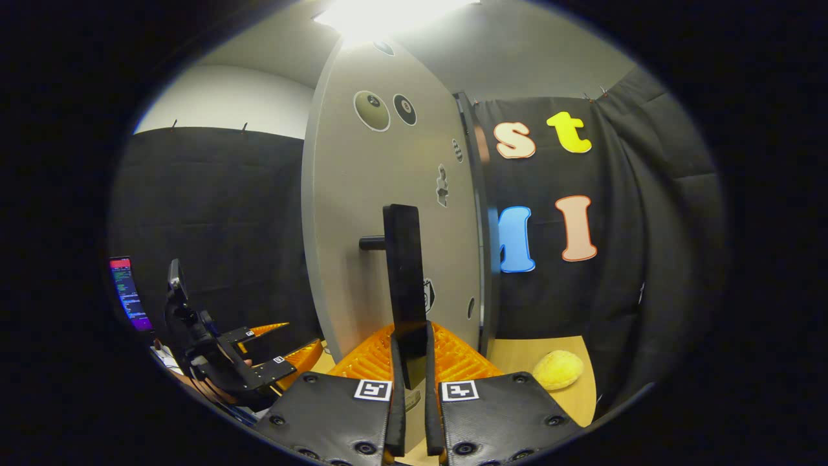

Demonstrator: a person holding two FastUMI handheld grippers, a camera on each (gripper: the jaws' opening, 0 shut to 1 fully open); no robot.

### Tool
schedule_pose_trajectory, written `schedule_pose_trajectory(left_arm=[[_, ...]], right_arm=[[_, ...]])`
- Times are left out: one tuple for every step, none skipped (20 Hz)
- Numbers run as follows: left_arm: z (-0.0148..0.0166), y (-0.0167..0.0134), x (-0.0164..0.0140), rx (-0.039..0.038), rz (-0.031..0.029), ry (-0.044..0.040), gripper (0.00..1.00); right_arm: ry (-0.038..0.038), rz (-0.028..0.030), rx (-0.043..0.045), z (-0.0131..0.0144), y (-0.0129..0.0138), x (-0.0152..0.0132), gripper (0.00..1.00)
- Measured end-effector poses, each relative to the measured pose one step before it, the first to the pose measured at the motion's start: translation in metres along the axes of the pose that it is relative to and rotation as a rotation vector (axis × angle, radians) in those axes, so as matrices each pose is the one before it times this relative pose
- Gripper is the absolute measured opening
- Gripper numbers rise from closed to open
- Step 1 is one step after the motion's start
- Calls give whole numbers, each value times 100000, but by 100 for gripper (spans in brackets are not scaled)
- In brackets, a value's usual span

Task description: Open the cabinet door with the right hand, grasp the bottle in the cabinet with the left hand and place it on the coaster, then close the cabinet door with the right hand.

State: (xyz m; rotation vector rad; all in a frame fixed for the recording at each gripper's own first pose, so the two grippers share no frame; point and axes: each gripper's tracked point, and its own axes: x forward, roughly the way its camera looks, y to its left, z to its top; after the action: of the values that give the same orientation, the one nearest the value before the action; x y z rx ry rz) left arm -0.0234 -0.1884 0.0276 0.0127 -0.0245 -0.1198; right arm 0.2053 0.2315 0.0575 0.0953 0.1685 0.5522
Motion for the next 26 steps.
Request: schedule_pose_trajectory(left_arm=[[83,-417,-129,-471,-115,573,96],[137,-153,-258,-298,-250,246,96],[320,-179,-185,-76,-267,-383,96],[368,-151,-214,338,-86,-709,95],[369,-109,-75,492,72,-699,95],[222,55,49,334,-69,-368,96],[292,-143,150,88,-238,-60,96],[192,39,215,-288,-263,-1,96],[291,190,447,-473,-287,-171,96],[264,22,682,-165,-414,32,96],[215,247,784,389,-36,775,96],[284,248,1009,454,105,599,96],[417,248,1084,7,96,466,96],[446,13,1278,-546,-675,-273,96],[653,26,1108,-697,-834,-814,96],[491,146,1168,-455,-708,-617,95],[432,172,1081,-269,-323,-99,96],[333,166,1169,-483,-279,-335,96],[507,107,1287,-491,-597,-770,96],[296,70,1028,-219,-421,-454,96],[248,10,1180,-73,-785,-234,96],[130,255,931,1,-834,-179,96],[149,75,810,3,-798,-43,96],[-239,74,1315,43,-1010,165,96],[-190,156,1082,254,-573,211,96],[-250,301,1200,84,-332,191,96]], right_arm=[[-479,-3324,-330,26,-819,3,14],[-717,-3798,233,138,-953,-17,14],[-792,-2601,846,189,-758,236,14],[-292,-199,1839,99,-76,72,14],[65,1392,2158,-57,256,-59,11],[-104,1042,451,-206,94,-419,11],[-133,-56,-928,39,-167,-580,14],[-399,-310,-1744,51,-200,-812,13],[-598,261,-1640,-168,40,-1126,13],[-244,822,-877,-162,-61,-1161,13],[389,815,-161,-566,276,-1357,13],[-36,-1384,-564,-328,-261,-1276,13],[-809,-3856,-1643,-198,-891,-1458,13],[-1256,-3704,-710,-97,-1190,-1628,12],[-1374,-3699,236,-447,-1092,-1491,10],[-433,-4408,457,-576,-1275,-1394,12],[312,-4290,99,-648,-1256,-1247,10],[405,-3398,-261,-647,-1123,-1338,12],[142,-3233,-185,-505,-1333,-905,13],[307,-2001,234,-631,-936,-793,16],[463,-985,291,-872,-543,-529,43],[-207,-2993,249,-198,-683,-1073,71],[36,-3569,-488,-784,-392,-138,98],[584,-3233,-661,-656,-625,-201,92],[741,-2722,-532,-555,-184,-433,97],[450,-1979,-250,-246,-320,-561,98]])
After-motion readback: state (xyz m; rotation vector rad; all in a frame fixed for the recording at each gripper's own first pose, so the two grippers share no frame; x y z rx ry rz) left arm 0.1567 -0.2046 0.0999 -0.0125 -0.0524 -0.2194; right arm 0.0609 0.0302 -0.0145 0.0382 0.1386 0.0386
